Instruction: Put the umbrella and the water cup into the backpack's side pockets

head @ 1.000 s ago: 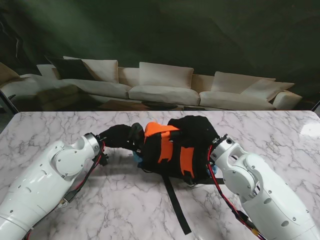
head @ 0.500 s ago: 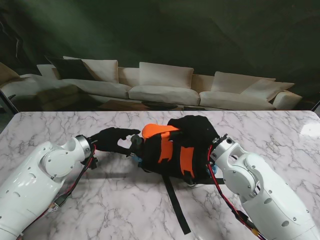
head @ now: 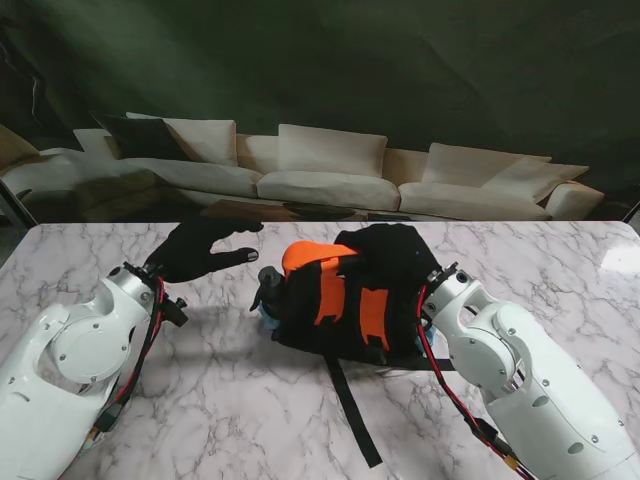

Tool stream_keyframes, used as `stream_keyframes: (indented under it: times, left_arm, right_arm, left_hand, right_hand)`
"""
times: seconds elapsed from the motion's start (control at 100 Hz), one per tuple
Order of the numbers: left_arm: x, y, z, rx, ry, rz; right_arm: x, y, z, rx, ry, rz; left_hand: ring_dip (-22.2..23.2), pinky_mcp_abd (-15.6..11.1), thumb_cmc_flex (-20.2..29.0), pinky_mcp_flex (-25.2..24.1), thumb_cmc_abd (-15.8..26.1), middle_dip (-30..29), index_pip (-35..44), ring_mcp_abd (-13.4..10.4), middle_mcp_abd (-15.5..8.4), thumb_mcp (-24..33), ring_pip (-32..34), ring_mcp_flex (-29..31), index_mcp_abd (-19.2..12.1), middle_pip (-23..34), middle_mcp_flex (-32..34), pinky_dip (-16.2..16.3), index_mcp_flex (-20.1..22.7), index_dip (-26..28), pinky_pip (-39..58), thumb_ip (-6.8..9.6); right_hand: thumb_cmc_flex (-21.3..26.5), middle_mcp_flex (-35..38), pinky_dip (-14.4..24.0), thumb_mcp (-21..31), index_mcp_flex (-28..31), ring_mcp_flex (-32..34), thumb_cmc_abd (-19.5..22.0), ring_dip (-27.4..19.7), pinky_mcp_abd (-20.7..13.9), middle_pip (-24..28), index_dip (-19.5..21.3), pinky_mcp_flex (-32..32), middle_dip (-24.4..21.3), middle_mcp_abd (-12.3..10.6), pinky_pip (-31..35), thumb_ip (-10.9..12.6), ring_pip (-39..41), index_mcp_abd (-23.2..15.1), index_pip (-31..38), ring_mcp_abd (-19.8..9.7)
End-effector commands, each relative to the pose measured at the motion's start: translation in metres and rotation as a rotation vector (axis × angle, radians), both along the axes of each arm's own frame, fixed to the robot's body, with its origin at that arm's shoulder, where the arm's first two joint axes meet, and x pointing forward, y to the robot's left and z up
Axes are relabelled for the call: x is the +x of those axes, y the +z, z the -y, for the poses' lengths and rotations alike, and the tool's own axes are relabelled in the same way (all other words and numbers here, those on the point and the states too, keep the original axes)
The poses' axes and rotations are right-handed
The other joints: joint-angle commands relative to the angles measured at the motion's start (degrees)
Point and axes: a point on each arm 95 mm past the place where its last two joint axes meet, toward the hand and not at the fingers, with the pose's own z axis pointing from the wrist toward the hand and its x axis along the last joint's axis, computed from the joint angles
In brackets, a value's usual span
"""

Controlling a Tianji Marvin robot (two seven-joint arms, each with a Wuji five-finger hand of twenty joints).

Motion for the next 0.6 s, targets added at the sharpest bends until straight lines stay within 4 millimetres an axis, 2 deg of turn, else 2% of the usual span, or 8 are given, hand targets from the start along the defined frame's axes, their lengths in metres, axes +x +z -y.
stream_keyframes:
  times: [0.0, 0.03, 0.07, 0.1, 0.13, 0.29, 0.44, 0.59]
  left_arm:
    - [-0.007, -0.004, 0.008, -0.02, 0.003, -0.009]
    - [-0.011, -0.006, 0.01, -0.038, 0.011, -0.016]
    - [-0.017, -0.009, 0.013, -0.067, 0.025, -0.036]
    - [-0.021, -0.013, 0.015, -0.089, 0.043, -0.055]
    - [-0.025, -0.018, 0.017, -0.111, 0.063, -0.07]
    - [-0.037, -0.048, 0.022, -0.181, 0.123, -0.113]
    - [-0.035, -0.067, 0.025, -0.273, 0.155, -0.162]
    - [-0.03, -0.074, 0.022, -0.236, 0.158, -0.172]
  right_arm:
    - [0.0, 0.022, -0.006, 0.039, 0.016, 0.052]
    - [0.001, 0.023, -0.007, 0.045, 0.018, 0.055]
    - [0.002, 0.026, -0.009, 0.052, 0.021, 0.059]
    - [0.003, 0.027, -0.01, 0.059, 0.024, 0.062]
    - [0.003, 0.029, -0.011, 0.067, 0.028, 0.065]
    - [0.01, 0.031, -0.018, 0.097, 0.045, 0.052]
    - [0.022, 0.015, -0.017, 0.077, 0.027, -0.019]
    - [0.034, -0.008, -0.01, 0.033, -0.019, -0.101]
  left_hand:
    - [-0.9, 2.4, 1.5, -1.0, 1.9, 1.5, 0.9, 0.5, -1.1, -0.5, -1.5, 0.6, -1.0, 1.3, 1.6, -1.2, 2.0, 1.4, -2.0, 1.19]
    - [-1.1, 2.4, 1.7, -0.9, 2.0, 1.8, 1.1, 1.0, -0.9, -0.6, -1.6, 0.7, -0.8, 1.4, 1.7, -1.5, 2.2, 1.9, -2.3, 1.18]
    - [-1.5, 0.1, 2.1, 0.1, 2.0, 2.2, 1.3, 2.4, -0.5, -0.6, -1.5, 1.1, -0.7, 1.5, 2.2, -2.3, 2.8, 2.6, -2.8, 1.22]
    - [-2.3, -1.3, 2.5, 1.1, 2.1, 2.1, 1.2, 2.5, 0.0, -0.6, -1.6, 1.8, -0.2, 1.3, 2.2, -3.0, 3.0, 2.9, -2.7, 1.22]
    - [-2.7, -1.8, 2.7, 1.5, 2.3, 2.0, 1.0, 2.9, 0.2, -0.6, -1.7, 2.1, 0.2, 1.0, 1.9, -3.4, 3.0, 3.0, -2.5, 1.23]
    - [-5.9, -3.1, 3.0, 1.2, 2.6, 0.0, 0.6, 1.9, 0.6, -0.7, -2.3, 0.7, 0.3, -0.6, 0.2, -8.7, 3.0, 3.1, -4.1, 1.18]
    - [-5.3, -3.5, 3.5, 0.4, 2.9, 0.6, 0.8, 1.6, 0.8, -0.6, -1.4, 0.3, 1.0, 0.3, 0.9, -9.1, 3.3, 3.2, -3.4, 1.27]
    - [-5.1, -3.1, 3.3, -0.4, 3.1, 0.8, 0.4, 1.3, 0.6, -0.7, -1.5, -0.4, 0.8, 0.1, 0.1, -9.4, 2.4, 3.1, -3.3, 1.25]
  right_hand:
    - [6.4, -0.1, 1.6, 6.6, 3.0, 0.6, 8.3, 1.2, -1.4, -0.4, 0.8, 0.0, 0.2, -1.6, 1.9, 3.2, 0.2, -11.2, 3.0, -0.4]
    - [6.4, 0.0, 1.6, 6.6, 3.0, 0.6, 8.3, 1.2, -1.4, -0.4, 0.9, 0.0, 0.2, -1.6, 1.9, 3.2, 0.2, -11.2, 3.0, -0.4]
    - [6.4, 0.0, 1.6, 6.6, 3.0, 0.6, 8.3, 1.2, -1.4, -0.4, 0.9, 0.0, 0.1, -1.6, 1.9, 3.2, 0.1, -11.3, 3.0, -0.5]
    - [6.4, -0.1, 1.6, 6.5, 2.9, 0.5, 8.4, 1.2, -1.4, -0.4, 0.9, 0.0, 0.1, -1.6, 1.9, 3.2, 0.1, -11.3, 3.0, -0.5]
    - [6.4, -0.1, 1.5, 6.5, 2.9, 0.4, 8.4, 1.2, -1.4, -0.4, 0.9, -0.2, 0.1, -1.7, 1.7, 3.2, 0.0, -11.3, 3.0, -0.6]
    - [6.4, -0.4, 0.9, 6.1, 2.6, 0.2, 8.7, 0.5, 0.1, -0.8, 1.1, -1.2, -0.1, -2.2, -0.5, 3.3, -1.8, -11.7, 3.0, -1.0]
    - [6.4, -0.8, 0.3, 5.9, 2.5, -0.5, 9.0, -0.4, 2.1, -2.0, 1.2, -3.2, -1.0, -2.6, -3.4, 3.3, -4.5, -12.0, 2.9, -0.8]
    - [6.3, -1.6, -0.3, 5.2, 1.5, -2.5, 9.4, -2.0, 4.8, -5.0, 0.8, -7.3, -2.8, -2.6, -7.7, 3.3, -9.9, -12.0, 2.1, -0.2]
